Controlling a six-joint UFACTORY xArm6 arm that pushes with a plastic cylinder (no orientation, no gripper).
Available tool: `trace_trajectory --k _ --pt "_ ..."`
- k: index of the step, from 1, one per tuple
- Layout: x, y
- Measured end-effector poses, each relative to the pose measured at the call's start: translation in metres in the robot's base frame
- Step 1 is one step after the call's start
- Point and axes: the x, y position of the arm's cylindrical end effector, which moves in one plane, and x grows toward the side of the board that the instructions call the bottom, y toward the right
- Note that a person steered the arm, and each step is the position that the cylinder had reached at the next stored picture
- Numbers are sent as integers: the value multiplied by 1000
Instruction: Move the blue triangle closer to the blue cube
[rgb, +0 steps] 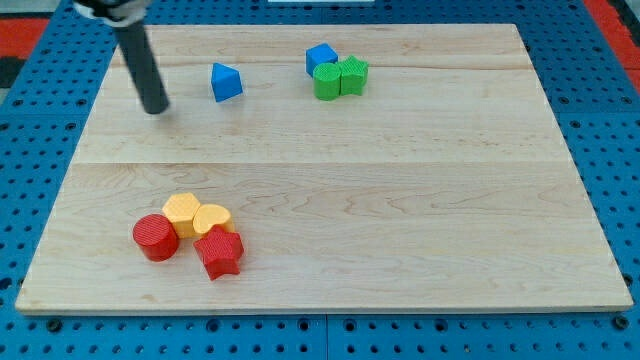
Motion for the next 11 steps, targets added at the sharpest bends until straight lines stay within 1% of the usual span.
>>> trace_trajectory --k 1,2,3,5,6,7,9,10,11 --pt "-11 15" --pt "-11 72" --pt "-14 95" --pt "-25 55" --pt "-32 83" --pt "-51 95" --pt "-41 145" --pt "-44 167" --pt "-46 163"
